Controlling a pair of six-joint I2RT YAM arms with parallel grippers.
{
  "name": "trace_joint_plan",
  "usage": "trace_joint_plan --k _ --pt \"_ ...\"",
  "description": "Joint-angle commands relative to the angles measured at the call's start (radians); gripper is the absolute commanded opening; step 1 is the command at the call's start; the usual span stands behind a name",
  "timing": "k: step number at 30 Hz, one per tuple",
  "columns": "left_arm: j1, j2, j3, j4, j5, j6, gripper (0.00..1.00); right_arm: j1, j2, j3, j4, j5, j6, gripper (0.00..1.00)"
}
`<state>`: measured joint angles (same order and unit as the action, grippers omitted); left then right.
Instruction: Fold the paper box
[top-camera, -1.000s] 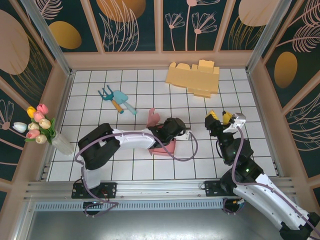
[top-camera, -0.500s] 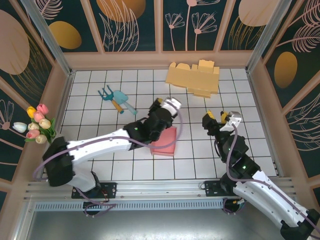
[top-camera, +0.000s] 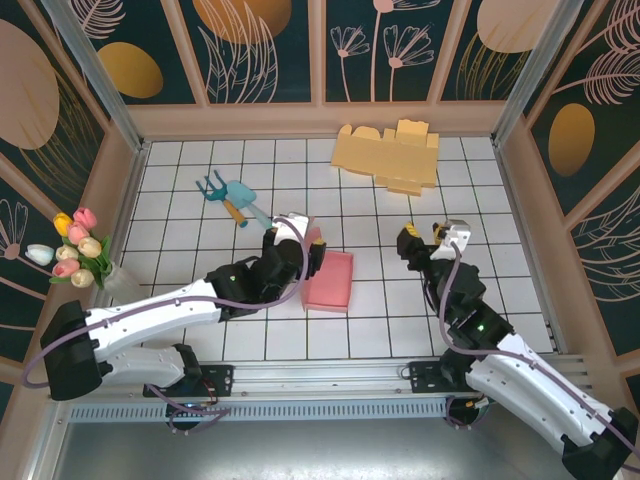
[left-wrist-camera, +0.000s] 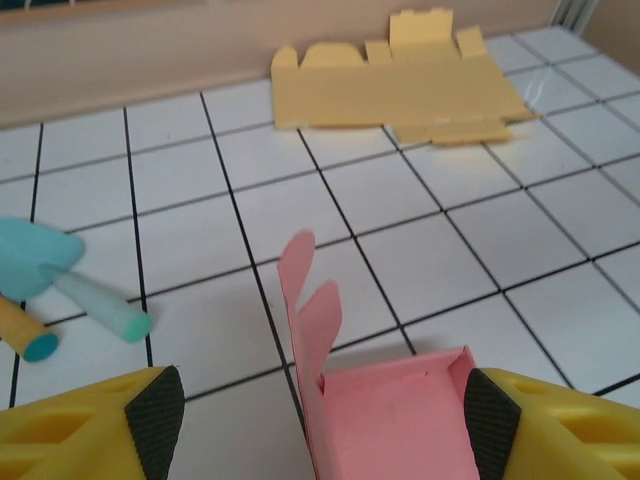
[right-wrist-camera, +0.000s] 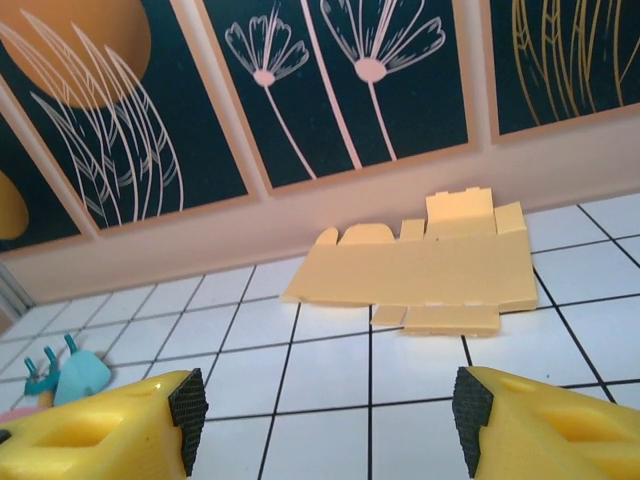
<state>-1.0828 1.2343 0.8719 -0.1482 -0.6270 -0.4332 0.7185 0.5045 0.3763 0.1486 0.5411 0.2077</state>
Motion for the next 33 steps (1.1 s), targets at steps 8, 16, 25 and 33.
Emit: trace_joint_plan --k 8,16,25,33 --pt "0.066 0.121 0.003 -0.032 0.142 -0.031 0.66 -0.008 0.088 0.048 -0.010 -0.066 -0.030 0.69" --pt "0.069 0.188 0.094 -0.095 0.206 0.094 0.13 -0.011 0.112 0.040 0.028 -0.124 -0.069 0.70" --pt "0.068 0.169 0.243 -0.171 0.251 0.568 0.00 -0.201 0.281 0.010 0.371 -0.591 -0.330 0.71" --pt "0.078 -0.022 0.016 0.086 0.476 1.059 0.00 -0.322 0.509 0.180 0.285 -0.917 -0.782 0.71"
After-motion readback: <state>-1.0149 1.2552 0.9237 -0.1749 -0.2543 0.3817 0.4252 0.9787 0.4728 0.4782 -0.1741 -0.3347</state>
